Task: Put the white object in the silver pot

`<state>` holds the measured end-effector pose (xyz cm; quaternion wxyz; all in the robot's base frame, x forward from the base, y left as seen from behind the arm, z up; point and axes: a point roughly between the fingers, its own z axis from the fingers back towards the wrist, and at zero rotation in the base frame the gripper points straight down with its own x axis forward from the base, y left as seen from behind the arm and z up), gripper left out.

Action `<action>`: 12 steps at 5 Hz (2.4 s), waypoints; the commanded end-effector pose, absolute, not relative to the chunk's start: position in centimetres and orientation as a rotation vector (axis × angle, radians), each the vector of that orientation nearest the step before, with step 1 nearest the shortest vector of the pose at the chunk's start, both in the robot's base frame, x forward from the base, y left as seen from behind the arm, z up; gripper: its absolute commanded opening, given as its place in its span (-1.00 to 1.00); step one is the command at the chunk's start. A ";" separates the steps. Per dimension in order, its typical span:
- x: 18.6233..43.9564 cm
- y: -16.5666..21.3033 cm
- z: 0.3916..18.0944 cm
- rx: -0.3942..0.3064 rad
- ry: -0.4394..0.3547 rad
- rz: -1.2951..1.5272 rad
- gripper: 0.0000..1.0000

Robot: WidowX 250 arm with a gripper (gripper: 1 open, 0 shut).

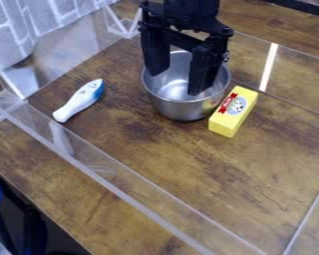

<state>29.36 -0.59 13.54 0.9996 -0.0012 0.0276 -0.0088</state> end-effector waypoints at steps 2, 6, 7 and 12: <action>28.5 1.8 12.7 0.007 0.078 -0.023 1.00; 25.6 11.5 10.7 0.061 0.023 -0.018 1.00; 25.5 12.7 9.8 0.074 0.019 -0.028 1.00; 25.7 16.2 2.9 0.086 -0.045 -0.121 1.00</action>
